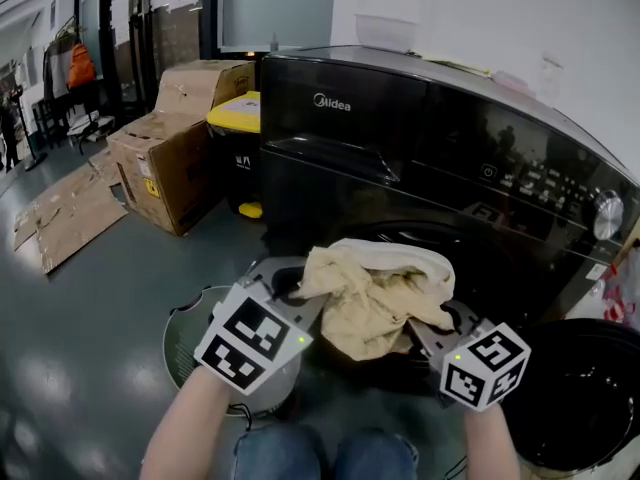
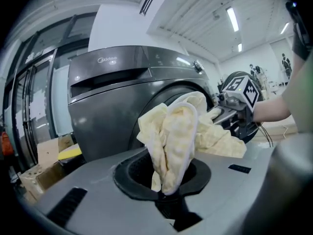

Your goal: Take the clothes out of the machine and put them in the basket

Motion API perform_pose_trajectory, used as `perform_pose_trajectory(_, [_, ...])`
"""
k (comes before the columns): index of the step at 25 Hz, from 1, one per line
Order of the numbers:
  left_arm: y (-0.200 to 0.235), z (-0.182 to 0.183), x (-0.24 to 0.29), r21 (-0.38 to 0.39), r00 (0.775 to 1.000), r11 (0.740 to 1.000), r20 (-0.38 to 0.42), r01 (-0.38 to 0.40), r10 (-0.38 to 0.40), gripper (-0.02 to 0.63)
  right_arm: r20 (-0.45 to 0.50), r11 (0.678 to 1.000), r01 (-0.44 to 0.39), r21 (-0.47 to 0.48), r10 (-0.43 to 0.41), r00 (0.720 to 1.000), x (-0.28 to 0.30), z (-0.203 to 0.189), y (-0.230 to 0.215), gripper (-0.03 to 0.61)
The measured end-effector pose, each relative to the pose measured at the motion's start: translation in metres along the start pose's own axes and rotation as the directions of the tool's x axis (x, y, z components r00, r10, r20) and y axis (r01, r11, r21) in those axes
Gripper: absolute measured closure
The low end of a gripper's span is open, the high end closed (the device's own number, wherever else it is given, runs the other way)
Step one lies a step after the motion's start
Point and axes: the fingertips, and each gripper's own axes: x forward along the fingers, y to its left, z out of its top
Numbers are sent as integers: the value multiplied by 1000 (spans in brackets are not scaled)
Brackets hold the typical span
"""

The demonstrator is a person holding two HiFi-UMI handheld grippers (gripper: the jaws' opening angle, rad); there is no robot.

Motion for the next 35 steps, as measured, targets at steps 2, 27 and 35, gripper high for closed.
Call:
perform_pose_trajectory(2, [7,-5,-8,-11,1000,1000,-2,-12,12,563,17,998,-66,5,66,998,6,10,20,540])
perform_pose_trajectory(27, [110,-130,-172,181,869,926,-324,-332,374,563,-47,884,-464,-60,462,886,167,13,238,538])
perform_pose_trajectory(35, [99,-199,-174,136,832,942,-442,-308,336,563,-238,874,-482,-56,458,857,195,-56,265,535])
